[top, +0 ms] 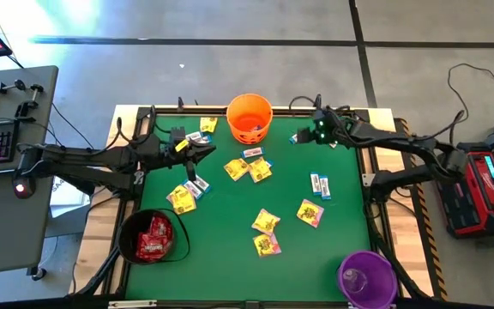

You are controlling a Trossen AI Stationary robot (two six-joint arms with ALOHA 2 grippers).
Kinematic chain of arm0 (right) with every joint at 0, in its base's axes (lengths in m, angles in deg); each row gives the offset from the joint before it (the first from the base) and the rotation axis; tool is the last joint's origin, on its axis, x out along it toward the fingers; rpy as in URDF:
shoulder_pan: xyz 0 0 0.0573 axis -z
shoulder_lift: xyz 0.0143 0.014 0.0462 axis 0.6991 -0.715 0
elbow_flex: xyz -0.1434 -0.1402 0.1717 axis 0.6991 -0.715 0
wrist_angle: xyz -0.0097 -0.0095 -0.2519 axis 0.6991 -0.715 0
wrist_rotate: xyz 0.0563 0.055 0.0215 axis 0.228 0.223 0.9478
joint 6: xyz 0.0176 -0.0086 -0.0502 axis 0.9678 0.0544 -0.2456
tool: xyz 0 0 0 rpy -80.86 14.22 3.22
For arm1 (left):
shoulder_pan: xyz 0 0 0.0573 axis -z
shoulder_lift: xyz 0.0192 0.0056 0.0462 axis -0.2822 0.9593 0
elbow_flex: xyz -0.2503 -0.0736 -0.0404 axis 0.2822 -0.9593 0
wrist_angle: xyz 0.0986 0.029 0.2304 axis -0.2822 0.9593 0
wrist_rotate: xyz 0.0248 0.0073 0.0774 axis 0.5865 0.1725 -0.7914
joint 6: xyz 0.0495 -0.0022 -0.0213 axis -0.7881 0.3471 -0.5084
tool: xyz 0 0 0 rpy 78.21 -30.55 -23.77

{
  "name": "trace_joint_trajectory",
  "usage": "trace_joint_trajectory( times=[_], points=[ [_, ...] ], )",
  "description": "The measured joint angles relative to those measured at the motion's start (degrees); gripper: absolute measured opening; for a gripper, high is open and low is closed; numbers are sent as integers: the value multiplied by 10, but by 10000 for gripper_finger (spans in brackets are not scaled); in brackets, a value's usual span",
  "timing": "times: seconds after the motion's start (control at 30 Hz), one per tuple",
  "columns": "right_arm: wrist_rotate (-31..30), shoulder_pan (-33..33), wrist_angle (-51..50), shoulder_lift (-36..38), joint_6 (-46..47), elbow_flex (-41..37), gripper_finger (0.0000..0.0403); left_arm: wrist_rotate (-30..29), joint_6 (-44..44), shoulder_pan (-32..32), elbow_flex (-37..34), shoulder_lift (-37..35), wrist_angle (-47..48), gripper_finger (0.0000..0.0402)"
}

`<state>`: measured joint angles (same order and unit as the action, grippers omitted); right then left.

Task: Sort candy by brand, put in halloween buckets
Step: Put the white chocolate into the orange bucket

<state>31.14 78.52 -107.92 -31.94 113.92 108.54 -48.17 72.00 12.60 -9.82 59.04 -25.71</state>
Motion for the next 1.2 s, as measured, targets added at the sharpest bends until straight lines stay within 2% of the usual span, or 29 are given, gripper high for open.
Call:
trace_joint_trajectory(
  times=[0.2, 0.4, 0.6, 0.73, 1.07, 1.2],
  points=[
    [-44, 32, -14, -69, 130, 43, 240, -9, 2, 0, 0, 0, 0, 0],
    [3, 50, -11, -150, 281, 51, 240, -30, -7, 0, 0, -4, -7, 0],
    [6, 46, 56, -205, 402, 51, 240, -23, -11, 0, 0, -4, -7, 0],
    [-3, 39, 65, -223, 479, 51, 240, -23, -11, 1, 0, -4, -7, 0],
    [-28, 35, 58, -242, 588, 53, 240, -22, -12, 1, 0, -4, -6, 0],
    [-23, 44, 49, -242, 603, 53, 225, -22, -12, 1, 0, -4, -2, 0]
  ],
)
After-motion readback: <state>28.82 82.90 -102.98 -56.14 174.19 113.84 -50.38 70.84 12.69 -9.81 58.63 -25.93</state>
